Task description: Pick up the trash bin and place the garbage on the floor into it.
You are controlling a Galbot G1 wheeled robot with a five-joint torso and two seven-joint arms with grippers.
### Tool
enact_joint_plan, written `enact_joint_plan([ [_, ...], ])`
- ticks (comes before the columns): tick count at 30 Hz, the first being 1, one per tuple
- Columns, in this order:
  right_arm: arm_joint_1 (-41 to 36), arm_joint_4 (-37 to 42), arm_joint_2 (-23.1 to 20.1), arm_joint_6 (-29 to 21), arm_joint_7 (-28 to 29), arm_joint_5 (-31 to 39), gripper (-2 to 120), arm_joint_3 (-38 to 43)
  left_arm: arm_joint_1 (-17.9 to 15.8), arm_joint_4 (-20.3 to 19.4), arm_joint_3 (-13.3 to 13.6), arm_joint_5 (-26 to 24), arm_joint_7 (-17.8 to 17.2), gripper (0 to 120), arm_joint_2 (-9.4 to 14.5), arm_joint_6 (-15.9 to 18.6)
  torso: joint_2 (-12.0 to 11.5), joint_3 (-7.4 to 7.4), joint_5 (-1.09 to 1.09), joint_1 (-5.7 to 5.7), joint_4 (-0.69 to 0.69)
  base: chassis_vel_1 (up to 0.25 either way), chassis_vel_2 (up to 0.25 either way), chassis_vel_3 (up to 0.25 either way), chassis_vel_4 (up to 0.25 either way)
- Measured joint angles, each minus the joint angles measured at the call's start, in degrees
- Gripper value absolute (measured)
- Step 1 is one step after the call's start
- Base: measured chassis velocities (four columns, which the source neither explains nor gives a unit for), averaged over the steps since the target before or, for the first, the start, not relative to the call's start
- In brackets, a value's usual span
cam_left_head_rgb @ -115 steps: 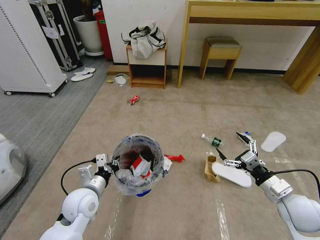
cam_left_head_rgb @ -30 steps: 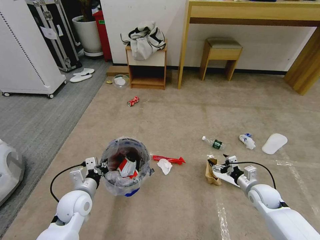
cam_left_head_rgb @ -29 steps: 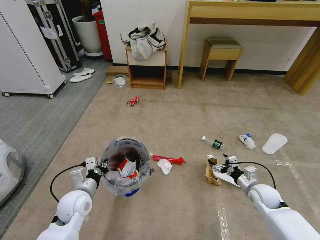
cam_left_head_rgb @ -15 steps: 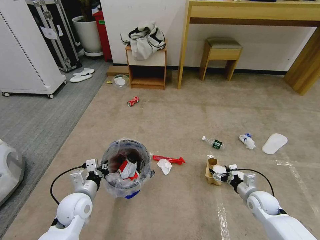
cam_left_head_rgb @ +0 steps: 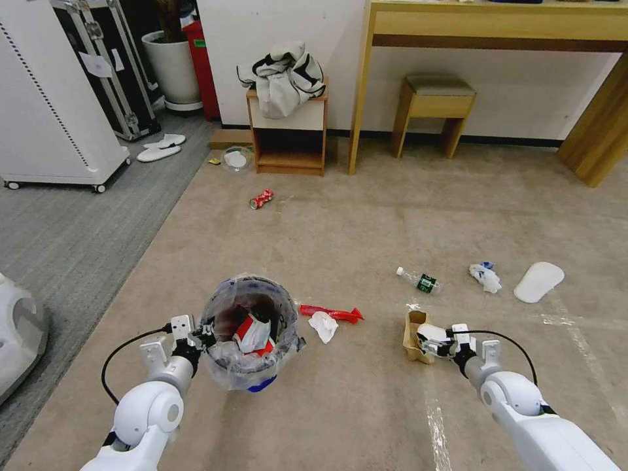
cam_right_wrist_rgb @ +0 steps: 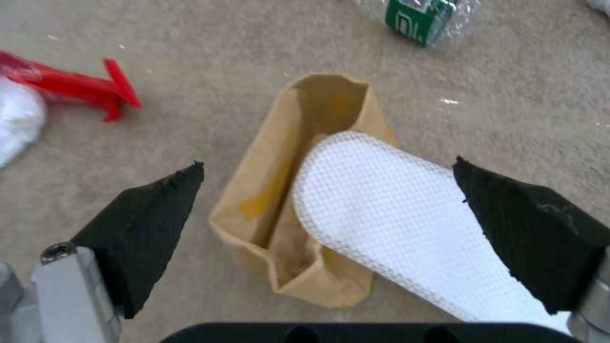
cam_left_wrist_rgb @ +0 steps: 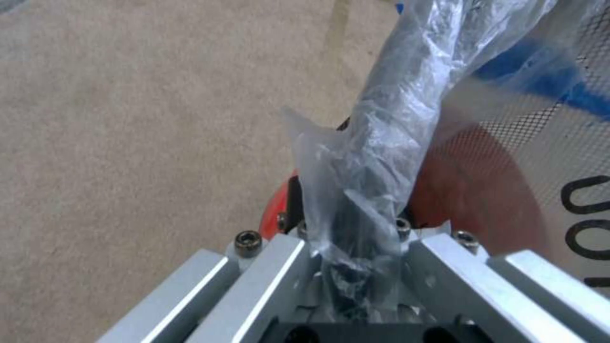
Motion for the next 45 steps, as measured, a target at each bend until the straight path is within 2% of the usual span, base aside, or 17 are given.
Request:
enact_joint_plan([
  [5, 1.2, -1.9, 0.4, -0.1, 0.8, -1.7, 100, -0.5, -0.2, 0.0, 0.0, -0.1, 0.0, 1, 0.0, 0.0, 0.0, 0.0, 0.0, 0.0, 0.0, 0.0, 0.0, 0.0, 0.0],
  [7, 2.0, -3.0, 0.3, -0.1, 0.7, -6.6, 100, -0.5, -0.2, 0.2, 0.0, -0.1, 0.0, 1, -0.1, 0.0, 0.0, 0.0, 0.0, 0.0, 0.01, 0.0, 0.0, 0.0, 0.0],
  [9, 2.0, -3.1, 0.2, -0.1, 0.2, -8.5, 100, -0.4, -0.3, 0.3, 0.0, -0.1, -0.1, 1, -0.1, 0.0, 0.0, 0.0, 0.01, 0.0, 0.0, 0.0, 0.0, 0.0, 0.0],
  [11, 1.9, -3.1, -0.6, 0.0, -0.9, -14.5, 100, 0.1, -0.3, 0.5, 0.0, -0.1, -0.1, 1, -0.4, 0.0, 0.0, 0.0, 0.0, 0.0, 0.0, 0.0, 0.0, 0.0, 0.0],
  [12, 1.9, -3.1, -0.6, 0.0, -0.9, -14.5, 100, 0.1, -0.3, 0.5, 0.0, -0.1, -0.1, 1, -0.4, 0.0, 0.0, 0.0, 0.0, 0.0, 0.0, 0.0, 0.0, 0.0, 0.0],
  [14, 1.0, -2.5, -2.0, 0.2, -2.5, -21.1, 100, 1.0, -0.5, 0.7, -0.1, 0.0, -0.1, 1, -0.7, 0.0, 0.0, 0.0, 0.01, 0.0, 0.0, 0.0, 0.0, 0.0, 0.0],
  [16, 0.4, -1.8, -3.0, 0.2, -3.3, -22.8, 100, 1.5, -0.6, 0.7, -0.1, 0.1, -0.1, 1, -0.9, -0.1, 0.0, 0.0, 0.0, 0.0, -0.01, 0.0, 0.0, 0.0, 0.0],
  [28, -2.8, 0.5, -4.4, 1.9, -6.5, -30.8, 100, 2.8, -0.4, 0.8, -0.3, 0.2, -0.1, 1, -1.1, -0.3, 0.0, 0.0, -0.01, -0.01, 0.0, 0.0, 0.0, 0.0, 0.0],
  [45, -2.1, -2.9, -3.9, 2.6, -7.0, -34.6, 100, 0.5, 0.6, 0.7, -0.6, 0.5, 0.4, 1, -1.3, -0.8, 0.0, 0.0, 0.0, -0.01, 0.0, 0.0, 0.0, 0.0, 0.0],
])
